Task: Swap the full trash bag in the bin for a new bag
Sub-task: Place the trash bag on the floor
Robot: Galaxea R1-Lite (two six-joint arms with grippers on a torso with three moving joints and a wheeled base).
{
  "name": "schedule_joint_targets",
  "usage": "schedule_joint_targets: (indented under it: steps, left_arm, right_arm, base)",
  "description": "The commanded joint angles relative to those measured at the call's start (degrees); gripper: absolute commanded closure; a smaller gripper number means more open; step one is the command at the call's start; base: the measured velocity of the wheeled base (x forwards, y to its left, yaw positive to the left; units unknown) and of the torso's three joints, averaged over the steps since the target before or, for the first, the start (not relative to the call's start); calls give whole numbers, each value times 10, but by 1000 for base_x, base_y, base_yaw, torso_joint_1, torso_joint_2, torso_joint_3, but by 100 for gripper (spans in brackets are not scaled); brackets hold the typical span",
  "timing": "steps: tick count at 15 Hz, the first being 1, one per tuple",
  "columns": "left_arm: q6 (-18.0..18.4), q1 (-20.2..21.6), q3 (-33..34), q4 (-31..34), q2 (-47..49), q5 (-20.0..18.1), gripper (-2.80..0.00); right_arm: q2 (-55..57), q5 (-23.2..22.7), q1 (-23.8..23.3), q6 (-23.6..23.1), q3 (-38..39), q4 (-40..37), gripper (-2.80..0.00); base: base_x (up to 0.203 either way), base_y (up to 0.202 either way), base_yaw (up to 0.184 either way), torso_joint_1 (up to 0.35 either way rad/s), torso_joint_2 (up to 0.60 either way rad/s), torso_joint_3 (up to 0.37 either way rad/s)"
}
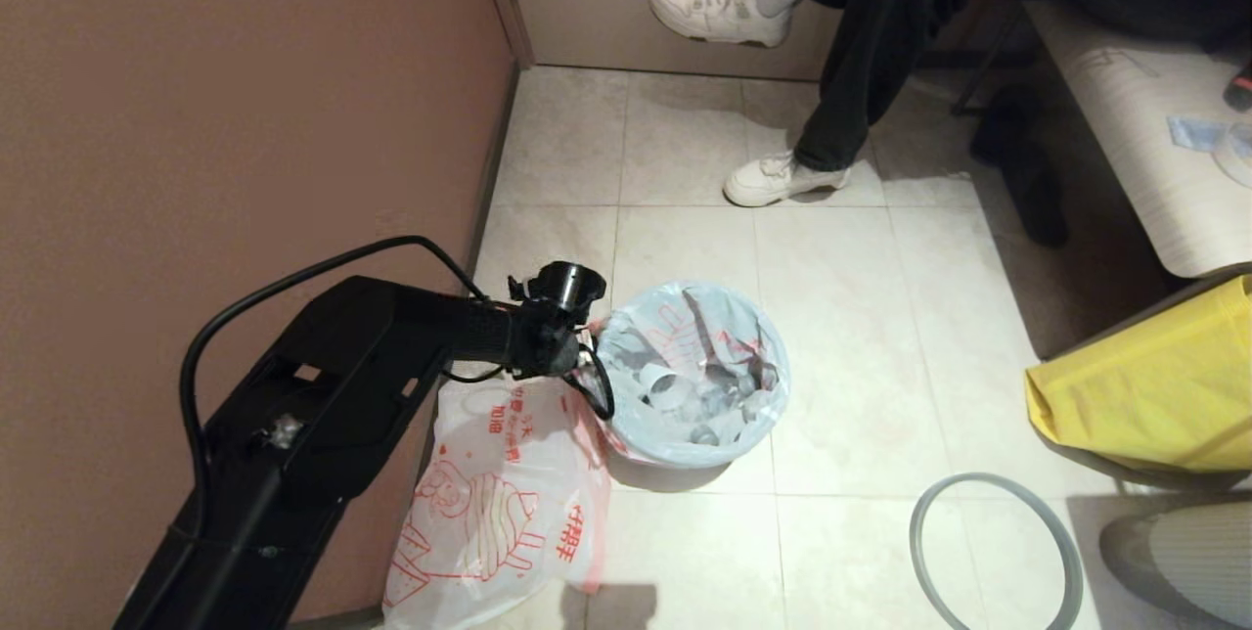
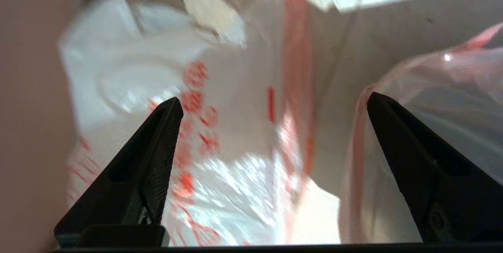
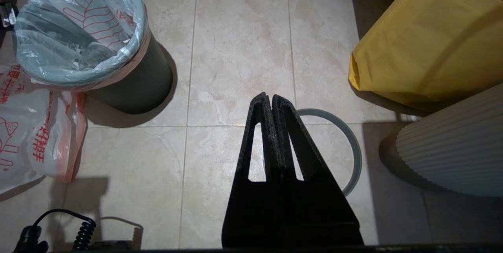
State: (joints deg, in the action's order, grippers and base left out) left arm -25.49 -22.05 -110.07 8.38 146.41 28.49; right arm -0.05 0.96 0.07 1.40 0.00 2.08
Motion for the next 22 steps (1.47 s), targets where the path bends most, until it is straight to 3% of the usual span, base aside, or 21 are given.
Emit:
schedule_joint_targets:
  steps: [1, 4, 8, 10, 13, 15, 22]
  left_arm:
    - [-20, 1, -14, 22, 4, -32, -280]
    - [-38, 1, -14, 32, 19, -63, -280]
    - [-26, 4, -14, 45, 54, -10, -280]
    - [0, 10, -14, 45, 60, 47, -280]
    - [5, 14, -13, 52, 50, 70, -280]
    - [14, 15, -13, 55, 49, 127, -280]
    - [15, -3, -7, 92, -20, 153, -280]
  right_arm:
    - [0, 0, 0, 0, 0, 0, 0]
    - [0, 0, 0, 0, 0, 0, 0]
    - [0, 0, 0, 0, 0, 0, 0]
    - [0, 0, 0, 0, 0, 0, 0]
    - [0, 0, 0, 0, 0, 0, 0]
    - [0, 0, 0, 0, 0, 0, 0]
    - [0, 0, 0, 0, 0, 0, 0]
  base:
    - [0, 0, 0, 0, 0, 0]
    - [0, 0, 0, 0, 0, 0]
    - [0, 0, 0, 0, 0, 0]
    - [0, 0, 0, 0, 0, 0]
    - [0, 0, 0, 0, 0, 0]
    - [0, 0, 0, 0, 0, 0]
    - [0, 0, 0, 0, 0, 0]
